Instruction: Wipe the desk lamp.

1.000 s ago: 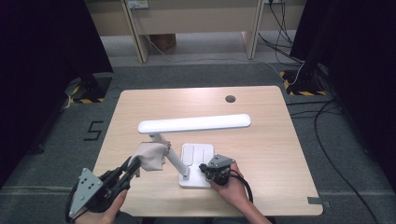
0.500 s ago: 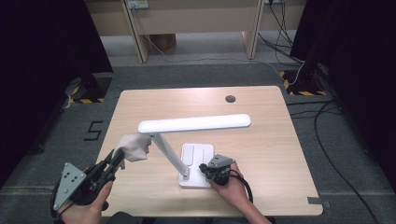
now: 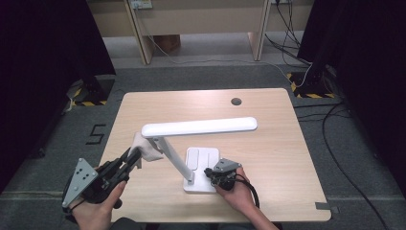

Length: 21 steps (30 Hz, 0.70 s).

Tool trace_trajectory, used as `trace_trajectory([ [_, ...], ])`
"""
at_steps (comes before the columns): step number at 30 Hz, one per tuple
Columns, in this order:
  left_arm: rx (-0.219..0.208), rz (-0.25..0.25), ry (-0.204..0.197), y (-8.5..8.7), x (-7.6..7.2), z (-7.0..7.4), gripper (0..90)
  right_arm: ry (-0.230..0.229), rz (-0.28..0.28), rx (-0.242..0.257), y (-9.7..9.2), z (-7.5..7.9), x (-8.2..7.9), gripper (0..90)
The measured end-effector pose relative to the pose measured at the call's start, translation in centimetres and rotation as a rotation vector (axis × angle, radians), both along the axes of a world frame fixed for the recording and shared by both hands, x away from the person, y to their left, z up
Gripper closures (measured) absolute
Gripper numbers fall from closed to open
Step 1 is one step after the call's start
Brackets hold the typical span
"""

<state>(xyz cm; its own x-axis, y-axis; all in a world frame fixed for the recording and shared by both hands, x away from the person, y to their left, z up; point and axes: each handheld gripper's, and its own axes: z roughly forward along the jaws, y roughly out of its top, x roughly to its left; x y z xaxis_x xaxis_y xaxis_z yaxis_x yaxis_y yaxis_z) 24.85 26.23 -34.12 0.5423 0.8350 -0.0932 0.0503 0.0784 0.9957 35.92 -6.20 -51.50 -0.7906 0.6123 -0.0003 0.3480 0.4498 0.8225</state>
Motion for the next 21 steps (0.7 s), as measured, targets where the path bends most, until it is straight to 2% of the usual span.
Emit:
trace_trajectory([
  [4, -0.004, -0.025, 0.022, -0.5, 0.7, -0.5, 81.5, -0.003, -0.001, -0.001, 0.0, 0.0, 0.0, 85.4],
  [8, -0.029, -0.048, 0.050, -0.7, 1.6, -1.2, 81.4, 0.000, 0.000, 0.000, 0.0, 0.0, 0.0, 85.4],
  [10, -0.070, -0.061, 0.066, -0.7, 2.0, -1.4, 81.4, -0.001, 0.001, -0.001, 0.0, 0.0, 0.0, 85.4],
  [12, -0.094, -0.076, 0.065, -0.8, 2.1, -1.4, 81.5, -0.003, 0.001, -0.002, 0.0, 0.0, 0.0, 85.4],
  [15, -0.096, -0.090, 0.058, -1.1, 1.9, -1.4, 81.4, -0.002, 0.001, -0.001, 0.0, 0.0, 0.0, 85.4],
  [21, -0.098, -0.097, 0.073, -1.1, 2.2, -1.8, 81.4, -0.005, 0.000, -0.002, 0.0, 0.0, 0.0, 85.4],
])
